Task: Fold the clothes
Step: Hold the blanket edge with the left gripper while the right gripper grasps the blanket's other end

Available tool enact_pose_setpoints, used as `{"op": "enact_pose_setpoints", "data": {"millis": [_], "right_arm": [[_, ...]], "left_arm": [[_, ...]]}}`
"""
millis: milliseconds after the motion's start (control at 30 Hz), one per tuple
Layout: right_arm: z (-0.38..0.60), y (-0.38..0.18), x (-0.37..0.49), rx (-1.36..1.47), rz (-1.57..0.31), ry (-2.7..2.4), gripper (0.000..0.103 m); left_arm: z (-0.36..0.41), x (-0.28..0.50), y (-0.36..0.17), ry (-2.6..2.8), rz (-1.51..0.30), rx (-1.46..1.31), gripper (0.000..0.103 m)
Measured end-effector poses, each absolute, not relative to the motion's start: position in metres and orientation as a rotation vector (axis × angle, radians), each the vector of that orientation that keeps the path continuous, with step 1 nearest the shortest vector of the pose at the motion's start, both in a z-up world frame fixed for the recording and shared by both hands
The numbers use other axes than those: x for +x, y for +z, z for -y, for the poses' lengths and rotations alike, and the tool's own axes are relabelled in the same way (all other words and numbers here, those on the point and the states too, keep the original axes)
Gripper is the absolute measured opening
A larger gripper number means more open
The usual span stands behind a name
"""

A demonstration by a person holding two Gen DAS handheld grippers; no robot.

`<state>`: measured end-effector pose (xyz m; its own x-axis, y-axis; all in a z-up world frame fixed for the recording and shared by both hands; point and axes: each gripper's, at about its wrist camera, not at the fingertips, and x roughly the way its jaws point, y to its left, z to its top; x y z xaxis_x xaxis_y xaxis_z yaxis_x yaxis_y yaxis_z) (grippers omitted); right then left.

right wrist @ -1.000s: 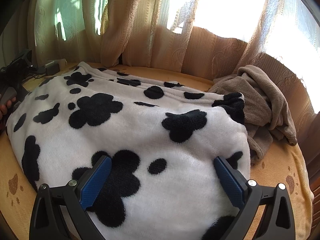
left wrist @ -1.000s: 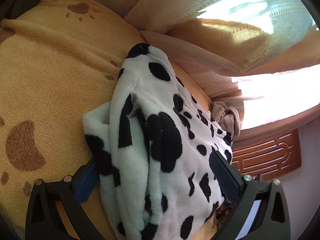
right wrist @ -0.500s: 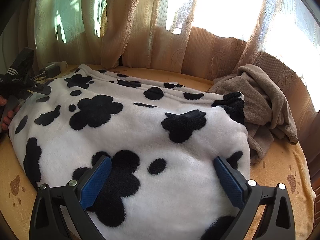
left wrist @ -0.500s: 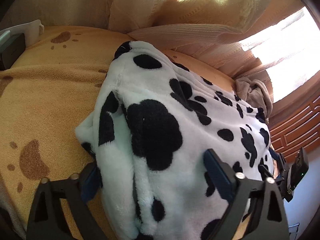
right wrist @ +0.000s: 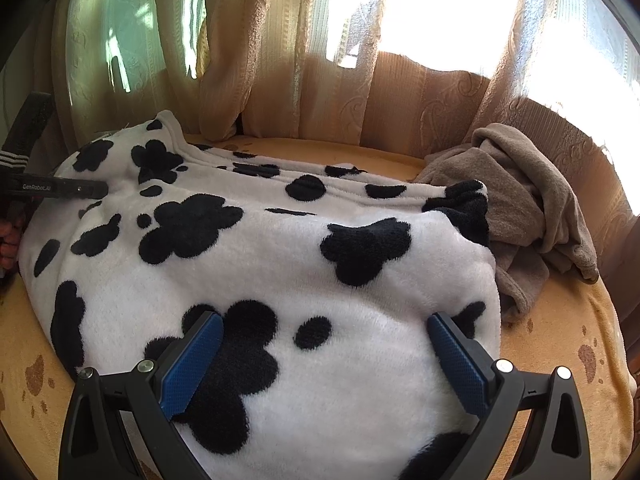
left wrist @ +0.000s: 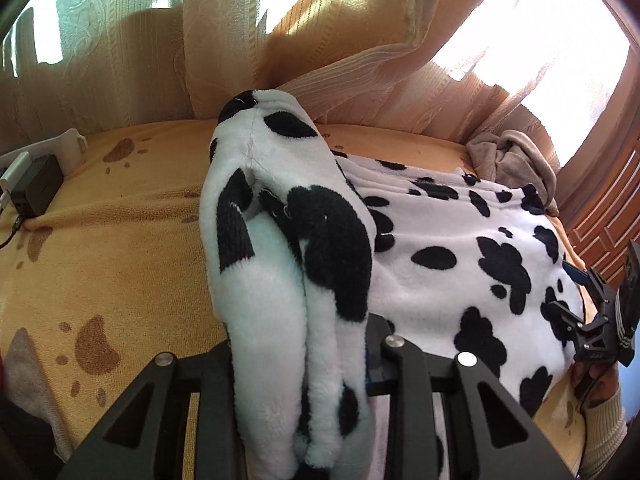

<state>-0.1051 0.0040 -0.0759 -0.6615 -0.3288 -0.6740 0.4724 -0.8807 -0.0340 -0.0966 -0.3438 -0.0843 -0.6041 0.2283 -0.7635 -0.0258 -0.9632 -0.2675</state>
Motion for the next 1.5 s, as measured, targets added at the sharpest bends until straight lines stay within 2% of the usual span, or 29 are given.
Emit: {"op": "enact_pose_setpoints", "data": {"millis": [100,233,433,533,600,767,967,1333,1500], "right_arm": [[-0.027,-0.065,-0.101,0.910,-0.134,-2.497,0.103],[-0.095,-0.043,-0.103,0.884,0.191,-2.586,0.103],[-0.177,-0.084,-0.143,1.171,0.781,-2.402,0.103],[-0.188,-0.094,-0.154,1.115,0.965,-2.301,0.103],[-0.188,-0.099,-0.167,1.103,1.020,-2.254,0.103],[-0.170,-0.099,-0.195,1.115,0.991,-2.193,0.103],[-0.128,-0.098,-0.204,1.219,0.756,-2.187,0.103],[-0.121,-0.095,-0.199,1.178,0.795,-2.019,0.103],[-0.103,-0.101,-0.205,1.238,0.667,-2.058,0.103]], "left_arm": [[0.353,-0.097,-0.091,2.643,0.442,-1.313,0.035],[0.356,-0.096,-0.094,2.625,0.477,-1.296,0.036],[0.361,-0.096,-0.101,2.597,0.561,-1.282,0.039],[0.363,-0.096,-0.102,2.589,0.576,-1.283,0.039],[0.364,-0.096,-0.102,2.583,0.578,-1.287,0.039],[0.368,-0.097,-0.104,2.567,0.607,-1.288,0.041],[0.369,-0.098,-0.106,2.554,0.629,-1.293,0.044],[0.373,-0.100,-0.107,2.527,0.658,-1.316,0.050],[0.375,-0.100,-0.107,2.516,0.663,-1.319,0.051]]}}
